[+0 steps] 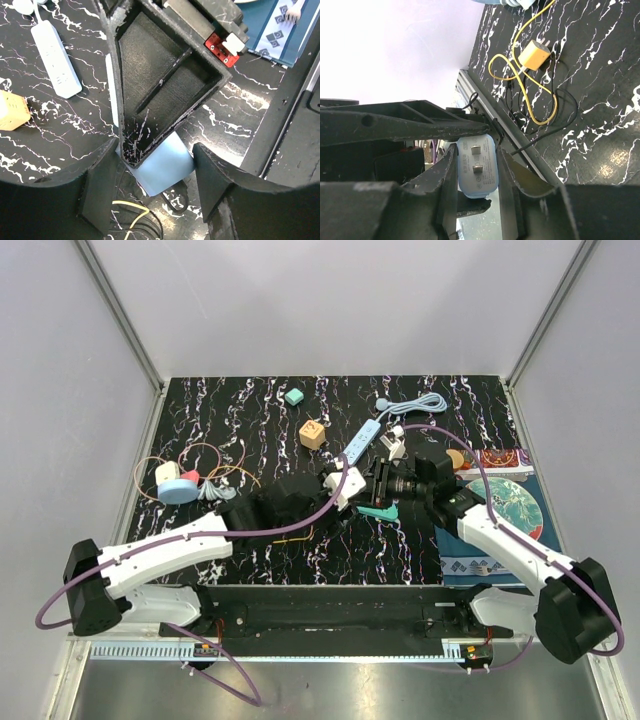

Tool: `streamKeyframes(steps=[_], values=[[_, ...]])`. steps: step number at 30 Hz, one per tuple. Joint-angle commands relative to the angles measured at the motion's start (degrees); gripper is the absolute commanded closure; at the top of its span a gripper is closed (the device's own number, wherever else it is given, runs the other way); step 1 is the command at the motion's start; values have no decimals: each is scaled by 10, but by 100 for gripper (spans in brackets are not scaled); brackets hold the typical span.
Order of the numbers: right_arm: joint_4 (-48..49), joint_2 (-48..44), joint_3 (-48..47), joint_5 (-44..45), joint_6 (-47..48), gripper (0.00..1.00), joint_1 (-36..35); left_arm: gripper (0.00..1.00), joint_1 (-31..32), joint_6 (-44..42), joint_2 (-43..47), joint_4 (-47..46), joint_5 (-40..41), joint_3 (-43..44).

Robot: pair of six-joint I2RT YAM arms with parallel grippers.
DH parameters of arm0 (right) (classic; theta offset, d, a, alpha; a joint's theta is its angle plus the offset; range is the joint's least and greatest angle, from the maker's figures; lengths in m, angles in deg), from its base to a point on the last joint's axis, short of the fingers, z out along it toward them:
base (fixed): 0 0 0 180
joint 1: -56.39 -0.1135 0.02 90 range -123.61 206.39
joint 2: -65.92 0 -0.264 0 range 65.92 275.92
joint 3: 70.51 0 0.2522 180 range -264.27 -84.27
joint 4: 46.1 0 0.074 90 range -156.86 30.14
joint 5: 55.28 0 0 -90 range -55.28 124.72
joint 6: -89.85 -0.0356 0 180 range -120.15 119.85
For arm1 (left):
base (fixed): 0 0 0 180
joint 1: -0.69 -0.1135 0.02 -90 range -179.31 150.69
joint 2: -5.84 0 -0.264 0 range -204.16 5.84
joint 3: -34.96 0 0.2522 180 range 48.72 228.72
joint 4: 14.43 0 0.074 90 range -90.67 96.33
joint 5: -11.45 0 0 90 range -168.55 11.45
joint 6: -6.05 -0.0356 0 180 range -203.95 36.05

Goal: Insert the plug
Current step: Pick up the plug from the center of the board.

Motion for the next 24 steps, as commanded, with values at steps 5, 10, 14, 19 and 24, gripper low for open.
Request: streamKeyframes(steps=[5,10,14,19,24], values=[[61,-44,21,51,-79,100,-1,18,6,49,84,-173,89,-88],[101,-68,44,79,-122,100,-3,11,12,81,128,-248,119,-150],[114,-85,61,104,-133,100,-3,11,13,168,166,-319,124,-199],[152,-93,86,121,-171,100,-3,10,13,192,184,-370,120,-237],[161,-95,91,122,-180,100,-3,8,13,160,150,-363,100,-220]])
